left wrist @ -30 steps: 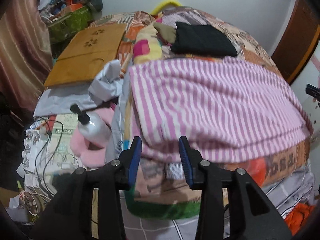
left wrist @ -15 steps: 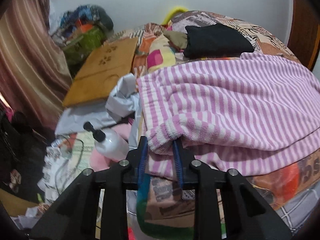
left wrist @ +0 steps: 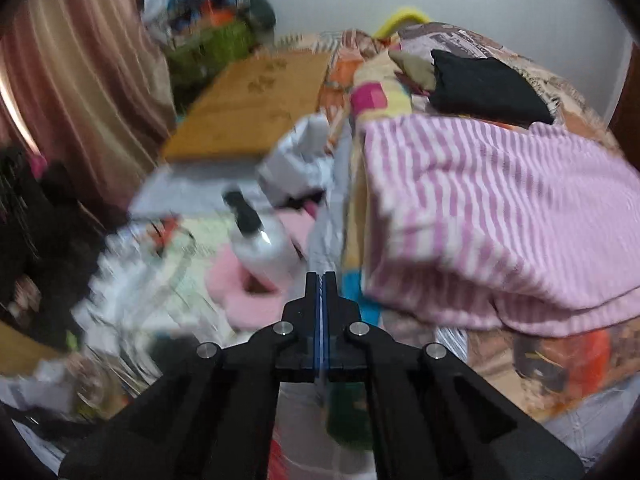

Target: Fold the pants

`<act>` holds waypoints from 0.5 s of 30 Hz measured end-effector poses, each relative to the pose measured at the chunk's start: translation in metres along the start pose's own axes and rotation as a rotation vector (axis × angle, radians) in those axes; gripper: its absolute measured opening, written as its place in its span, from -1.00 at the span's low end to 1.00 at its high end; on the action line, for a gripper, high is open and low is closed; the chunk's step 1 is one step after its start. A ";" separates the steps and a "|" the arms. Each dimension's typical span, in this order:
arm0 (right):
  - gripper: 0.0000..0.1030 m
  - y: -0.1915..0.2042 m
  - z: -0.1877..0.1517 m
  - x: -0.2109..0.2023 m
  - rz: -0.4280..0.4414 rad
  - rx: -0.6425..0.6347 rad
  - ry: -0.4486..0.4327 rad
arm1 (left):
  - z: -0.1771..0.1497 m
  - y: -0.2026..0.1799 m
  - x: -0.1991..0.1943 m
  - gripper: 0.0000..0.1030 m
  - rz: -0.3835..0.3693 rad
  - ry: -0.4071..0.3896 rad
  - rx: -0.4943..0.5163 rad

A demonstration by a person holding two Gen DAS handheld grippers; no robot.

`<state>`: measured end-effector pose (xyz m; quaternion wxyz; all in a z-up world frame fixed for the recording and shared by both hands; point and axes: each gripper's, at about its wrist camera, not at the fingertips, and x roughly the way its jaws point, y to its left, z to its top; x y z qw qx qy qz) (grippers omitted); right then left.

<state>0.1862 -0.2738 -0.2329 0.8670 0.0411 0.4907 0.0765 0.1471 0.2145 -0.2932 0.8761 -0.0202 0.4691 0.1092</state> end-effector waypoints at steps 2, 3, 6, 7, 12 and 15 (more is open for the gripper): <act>-0.26 0.002 -0.003 -0.009 -0.005 -0.027 -0.013 | -0.005 0.005 -0.009 -0.98 -0.038 -0.001 -0.026; -0.26 0.003 -0.004 -0.014 -0.016 -0.044 -0.021 | -0.006 0.003 -0.016 -0.98 -0.051 -0.007 -0.024; -0.26 0.005 -0.006 -0.024 -0.032 -0.073 -0.037 | -0.006 -0.013 -0.035 -0.90 -0.112 -0.028 -0.007; -0.26 0.004 -0.007 -0.028 -0.039 -0.078 -0.041 | -0.004 -0.023 -0.042 -0.83 -0.133 -0.033 0.007; -0.15 -0.003 -0.012 -0.042 -0.077 -0.103 -0.059 | 0.006 -0.091 -0.058 -0.57 -0.263 -0.048 0.119; -0.12 -0.007 -0.018 -0.045 -0.090 -0.112 -0.064 | 0.009 -0.135 -0.058 -0.56 -0.332 -0.042 0.194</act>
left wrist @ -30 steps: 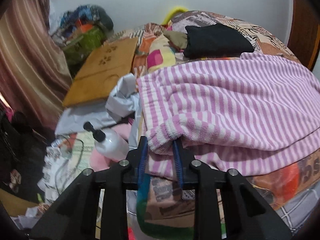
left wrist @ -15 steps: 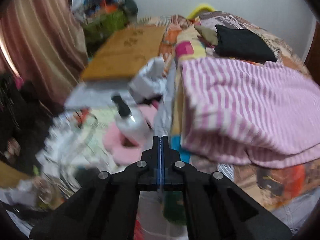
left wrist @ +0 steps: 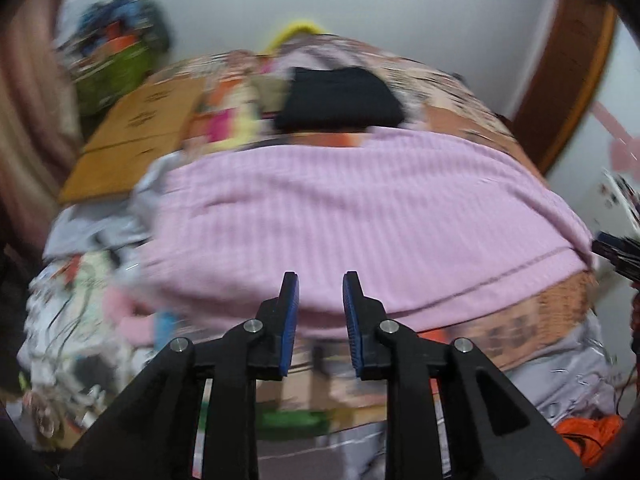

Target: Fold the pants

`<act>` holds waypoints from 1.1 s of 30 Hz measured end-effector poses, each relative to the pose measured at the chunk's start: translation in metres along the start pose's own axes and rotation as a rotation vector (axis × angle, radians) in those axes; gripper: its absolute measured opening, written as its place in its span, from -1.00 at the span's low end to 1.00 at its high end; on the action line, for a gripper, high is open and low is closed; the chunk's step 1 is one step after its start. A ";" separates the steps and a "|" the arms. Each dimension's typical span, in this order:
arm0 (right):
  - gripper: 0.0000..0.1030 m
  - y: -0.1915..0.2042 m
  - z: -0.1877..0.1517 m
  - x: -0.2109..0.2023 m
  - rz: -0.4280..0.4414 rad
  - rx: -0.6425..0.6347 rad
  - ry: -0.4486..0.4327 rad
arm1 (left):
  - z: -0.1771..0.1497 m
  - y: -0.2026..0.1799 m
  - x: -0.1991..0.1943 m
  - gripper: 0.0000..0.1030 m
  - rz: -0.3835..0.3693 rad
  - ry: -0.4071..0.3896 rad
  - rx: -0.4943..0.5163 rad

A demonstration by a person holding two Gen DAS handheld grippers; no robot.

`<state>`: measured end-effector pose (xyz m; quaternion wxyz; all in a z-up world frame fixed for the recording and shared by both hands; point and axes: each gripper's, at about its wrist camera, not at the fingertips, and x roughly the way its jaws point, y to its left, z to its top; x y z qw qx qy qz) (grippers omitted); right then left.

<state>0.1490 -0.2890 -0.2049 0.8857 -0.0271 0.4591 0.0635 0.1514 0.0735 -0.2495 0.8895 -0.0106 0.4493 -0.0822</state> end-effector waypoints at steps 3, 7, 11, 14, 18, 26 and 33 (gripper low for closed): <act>-0.12 -0.003 -0.006 0.003 0.000 -0.018 0.008 | 0.008 -0.043 0.020 -0.56 -0.060 0.038 0.085; -0.12 -0.005 -0.014 0.012 0.007 -0.046 0.037 | 0.004 -0.094 0.045 -0.56 -0.124 0.107 0.181; -0.12 -0.009 -0.021 0.020 0.023 -0.057 0.049 | -0.004 -0.125 0.062 -0.54 -0.115 0.157 0.243; -0.12 -0.015 -0.024 0.025 0.049 -0.056 0.050 | -0.007 -0.133 0.070 -0.49 -0.072 0.161 0.265; -0.12 -0.017 -0.025 0.027 0.076 -0.058 0.035 | -0.002 -0.137 0.076 -0.47 -0.043 0.149 0.275; -0.75 -0.013 -0.023 0.027 0.096 -0.057 -0.001 | 0.010 -0.145 0.084 -0.80 -0.024 0.098 0.305; -0.87 -0.021 -0.017 0.010 0.090 -0.008 -0.077 | 0.014 -0.131 0.054 -0.95 -0.040 0.033 0.267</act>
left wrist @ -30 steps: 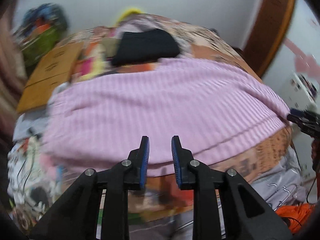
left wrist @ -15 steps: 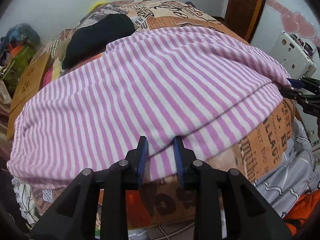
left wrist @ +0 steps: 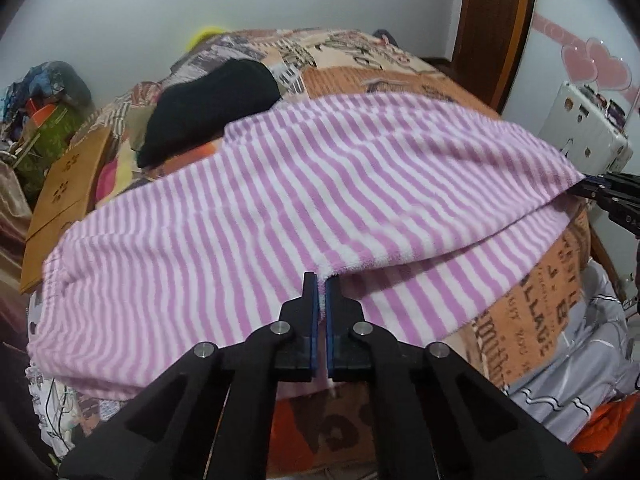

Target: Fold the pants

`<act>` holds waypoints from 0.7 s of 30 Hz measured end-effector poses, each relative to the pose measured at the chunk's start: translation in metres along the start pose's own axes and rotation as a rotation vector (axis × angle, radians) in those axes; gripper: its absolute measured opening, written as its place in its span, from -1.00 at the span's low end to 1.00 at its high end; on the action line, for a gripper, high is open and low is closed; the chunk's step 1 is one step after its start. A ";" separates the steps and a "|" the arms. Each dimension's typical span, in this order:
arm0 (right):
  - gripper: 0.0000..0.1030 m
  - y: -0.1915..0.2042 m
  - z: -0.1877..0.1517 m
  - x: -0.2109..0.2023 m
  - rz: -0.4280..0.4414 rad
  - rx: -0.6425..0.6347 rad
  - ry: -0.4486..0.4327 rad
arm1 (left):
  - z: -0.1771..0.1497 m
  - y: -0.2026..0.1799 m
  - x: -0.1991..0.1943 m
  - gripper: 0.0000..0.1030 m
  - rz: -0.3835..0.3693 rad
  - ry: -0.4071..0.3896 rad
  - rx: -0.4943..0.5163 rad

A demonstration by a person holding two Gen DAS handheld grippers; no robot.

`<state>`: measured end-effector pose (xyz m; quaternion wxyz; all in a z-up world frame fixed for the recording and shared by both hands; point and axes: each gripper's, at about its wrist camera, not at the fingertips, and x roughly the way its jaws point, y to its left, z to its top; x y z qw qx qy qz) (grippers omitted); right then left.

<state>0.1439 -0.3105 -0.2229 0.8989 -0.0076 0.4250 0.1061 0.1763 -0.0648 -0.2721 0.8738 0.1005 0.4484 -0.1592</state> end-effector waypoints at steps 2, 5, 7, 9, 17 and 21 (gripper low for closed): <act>-0.88 -0.003 0.001 -0.004 0.008 0.016 -0.010 | -0.002 0.004 -0.010 -0.96 0.006 -0.012 0.000; -0.88 -0.005 -0.001 -0.008 0.023 0.031 -0.011 | -0.008 0.008 -0.020 -0.96 -0.019 -0.009 -0.008; -0.88 -0.003 -0.005 -0.009 0.023 0.025 -0.005 | -0.012 0.009 -0.024 -0.96 -0.027 -0.004 -0.004; -0.88 -0.001 -0.008 -0.007 0.023 0.017 0.005 | -0.017 0.006 -0.023 -0.96 -0.021 0.007 0.011; -0.88 -0.002 -0.023 -0.004 0.046 0.029 0.054 | -0.034 -0.002 -0.017 -0.96 -0.031 0.049 -0.009; -0.88 -0.008 -0.028 -0.008 0.023 0.055 0.064 | -0.039 0.000 -0.034 -0.95 0.006 0.020 -0.020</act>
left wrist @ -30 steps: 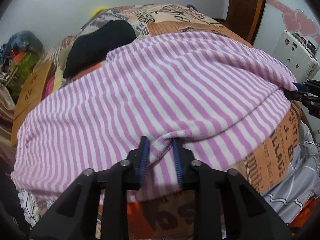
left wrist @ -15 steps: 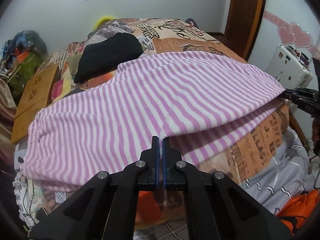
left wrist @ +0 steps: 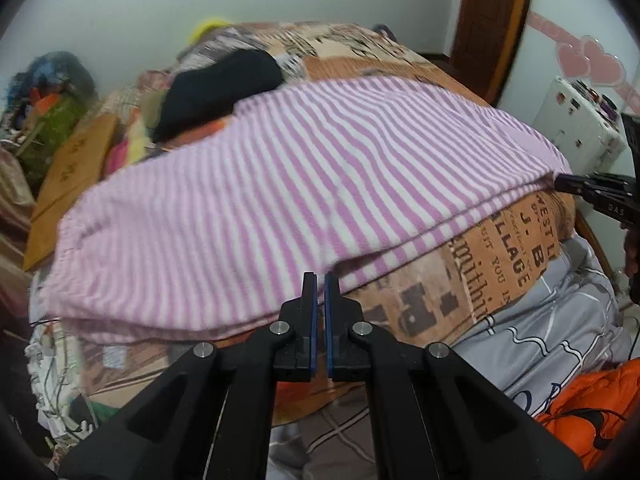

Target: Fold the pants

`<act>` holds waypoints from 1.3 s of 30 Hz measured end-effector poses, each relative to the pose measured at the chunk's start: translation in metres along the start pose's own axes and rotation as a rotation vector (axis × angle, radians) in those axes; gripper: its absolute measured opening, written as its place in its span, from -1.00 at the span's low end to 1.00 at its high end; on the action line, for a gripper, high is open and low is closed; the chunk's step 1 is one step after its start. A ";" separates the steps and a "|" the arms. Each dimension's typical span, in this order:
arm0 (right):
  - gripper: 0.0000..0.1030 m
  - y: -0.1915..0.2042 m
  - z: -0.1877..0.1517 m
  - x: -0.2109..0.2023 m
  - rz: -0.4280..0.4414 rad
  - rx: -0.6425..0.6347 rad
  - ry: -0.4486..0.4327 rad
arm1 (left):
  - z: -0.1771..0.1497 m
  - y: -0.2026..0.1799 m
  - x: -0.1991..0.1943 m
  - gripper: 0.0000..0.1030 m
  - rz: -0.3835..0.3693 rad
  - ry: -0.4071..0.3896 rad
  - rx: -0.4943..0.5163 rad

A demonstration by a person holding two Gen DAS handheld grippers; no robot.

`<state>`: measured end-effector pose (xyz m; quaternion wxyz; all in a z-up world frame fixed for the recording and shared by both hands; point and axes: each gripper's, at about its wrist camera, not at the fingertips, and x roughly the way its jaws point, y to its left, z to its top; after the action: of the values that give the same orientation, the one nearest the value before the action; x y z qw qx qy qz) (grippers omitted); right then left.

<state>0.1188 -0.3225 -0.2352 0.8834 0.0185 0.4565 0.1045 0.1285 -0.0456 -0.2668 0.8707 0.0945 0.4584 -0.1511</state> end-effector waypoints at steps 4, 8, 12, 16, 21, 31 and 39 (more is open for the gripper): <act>-0.88 -0.016 -0.003 -0.010 -0.020 0.057 0.002 | -0.001 0.024 -0.022 -0.84 0.040 -0.036 -0.075; -0.85 -0.038 -0.006 -0.021 -0.076 0.123 -0.012 | -0.003 0.064 -0.036 -0.63 0.143 -0.069 -0.159; -0.67 -0.064 -0.007 -0.028 -0.168 0.193 -0.031 | -0.011 0.121 -0.042 -0.37 0.252 -0.072 -0.297; -0.11 -0.091 -0.008 -0.037 -0.293 0.267 -0.065 | -0.026 0.169 -0.040 -0.02 0.367 -0.038 -0.418; -0.03 -0.110 -0.009 -0.040 -0.431 0.289 -0.077 | -0.043 0.194 -0.033 0.10 0.352 -0.012 -0.528; -0.02 -0.131 -0.021 -0.026 -0.424 0.410 -0.043 | -0.046 0.184 0.004 0.29 0.182 0.016 -0.681; -0.02 -0.133 -0.019 -0.019 -0.419 0.405 -0.025 | -0.044 0.196 0.025 0.29 0.268 0.047 -0.771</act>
<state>0.1149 -0.4576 -0.2479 0.8695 0.1011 0.4512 -0.1738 0.1766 0.1470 -0.3069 0.8436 -0.1764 0.4849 0.1489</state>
